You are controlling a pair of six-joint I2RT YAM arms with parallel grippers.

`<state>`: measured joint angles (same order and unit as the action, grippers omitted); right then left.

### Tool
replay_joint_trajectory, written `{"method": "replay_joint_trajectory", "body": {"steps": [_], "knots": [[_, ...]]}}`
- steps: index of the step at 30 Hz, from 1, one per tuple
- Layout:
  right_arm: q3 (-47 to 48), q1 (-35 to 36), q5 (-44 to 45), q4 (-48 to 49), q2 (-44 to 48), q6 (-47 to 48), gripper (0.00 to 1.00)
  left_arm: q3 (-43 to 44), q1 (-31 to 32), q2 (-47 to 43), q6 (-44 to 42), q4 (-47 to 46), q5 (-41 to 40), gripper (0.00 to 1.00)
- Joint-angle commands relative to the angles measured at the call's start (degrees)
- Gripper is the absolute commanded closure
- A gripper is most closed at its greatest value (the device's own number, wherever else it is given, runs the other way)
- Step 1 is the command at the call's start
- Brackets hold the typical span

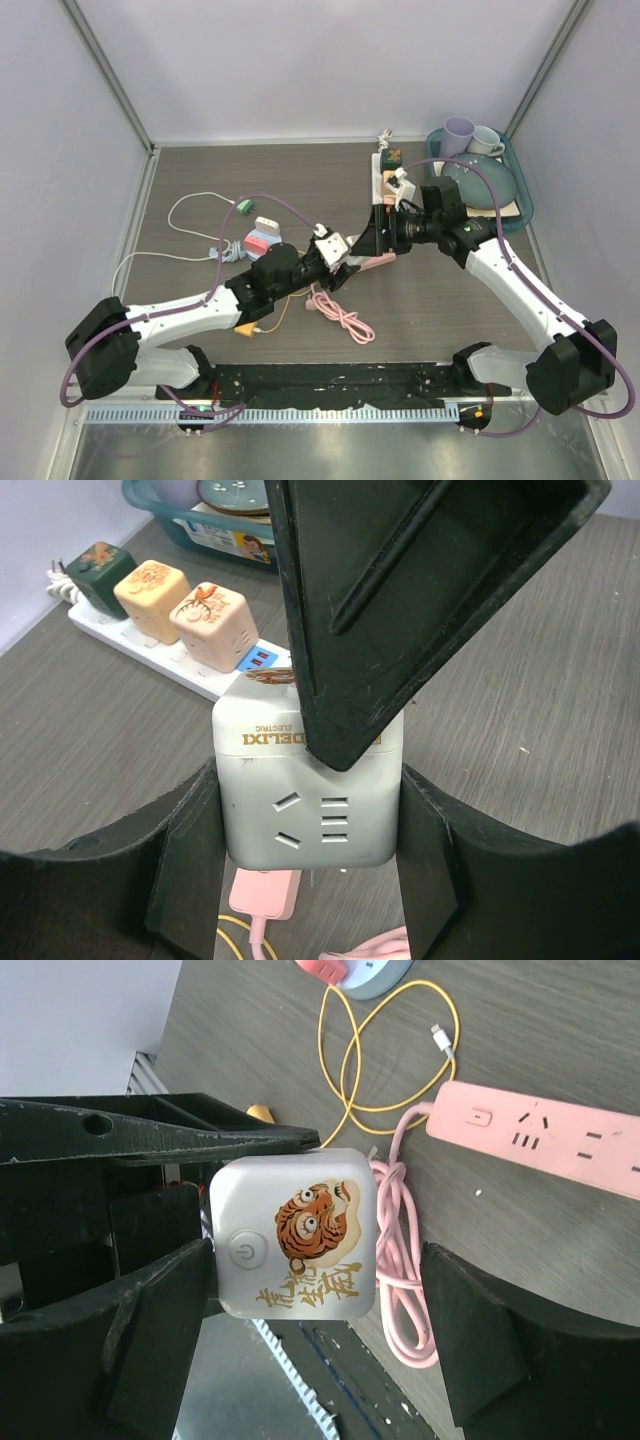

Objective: Insert the plug
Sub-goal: Pick up the plug from the center of the board.

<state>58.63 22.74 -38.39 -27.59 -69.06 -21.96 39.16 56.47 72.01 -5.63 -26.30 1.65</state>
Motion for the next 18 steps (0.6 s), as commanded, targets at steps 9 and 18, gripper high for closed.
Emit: {"method": "replay_joint_trajectory", "body": {"steps": [9, 18], "knots": [[2.72, 0.02, -6.69, -2.73, -2.39, 3.59, 0.20, 4.61, -0.31, 0.33, -3.25, 0.29, 5.91, 0.99], [3.77, -0.07, -5.56, -2.73, -2.58, 4.46, 0.66, 4.70, -0.22, 1.29, -2.55, 1.25, 5.21, 0.75]]}}
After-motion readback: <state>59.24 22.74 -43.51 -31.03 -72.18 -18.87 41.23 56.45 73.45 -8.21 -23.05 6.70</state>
